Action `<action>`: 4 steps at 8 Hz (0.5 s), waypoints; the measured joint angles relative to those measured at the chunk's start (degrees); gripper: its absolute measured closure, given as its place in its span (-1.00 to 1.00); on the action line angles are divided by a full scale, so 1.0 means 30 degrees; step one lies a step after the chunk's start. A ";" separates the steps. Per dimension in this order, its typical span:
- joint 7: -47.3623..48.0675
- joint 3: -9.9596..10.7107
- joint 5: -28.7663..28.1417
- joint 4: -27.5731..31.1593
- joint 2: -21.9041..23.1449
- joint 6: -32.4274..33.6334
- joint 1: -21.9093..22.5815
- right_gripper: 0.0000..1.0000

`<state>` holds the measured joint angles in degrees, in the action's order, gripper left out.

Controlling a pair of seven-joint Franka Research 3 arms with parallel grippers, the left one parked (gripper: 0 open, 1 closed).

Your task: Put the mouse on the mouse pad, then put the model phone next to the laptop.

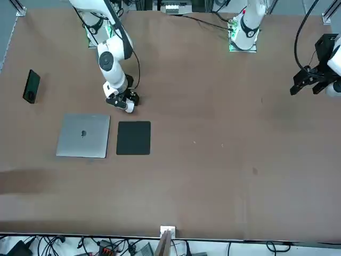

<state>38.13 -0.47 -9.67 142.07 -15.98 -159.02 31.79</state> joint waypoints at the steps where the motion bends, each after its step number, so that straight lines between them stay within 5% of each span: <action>1: 0.0003 0.0004 0.0000 -0.0020 0.0068 0.0009 0.0001 -0.58; 4: -0.0091 0.0108 0.0029 -0.0981 0.0243 0.0341 -0.0006 -0.57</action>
<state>37.85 -0.15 -9.58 139.13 -15.25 -158.00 31.78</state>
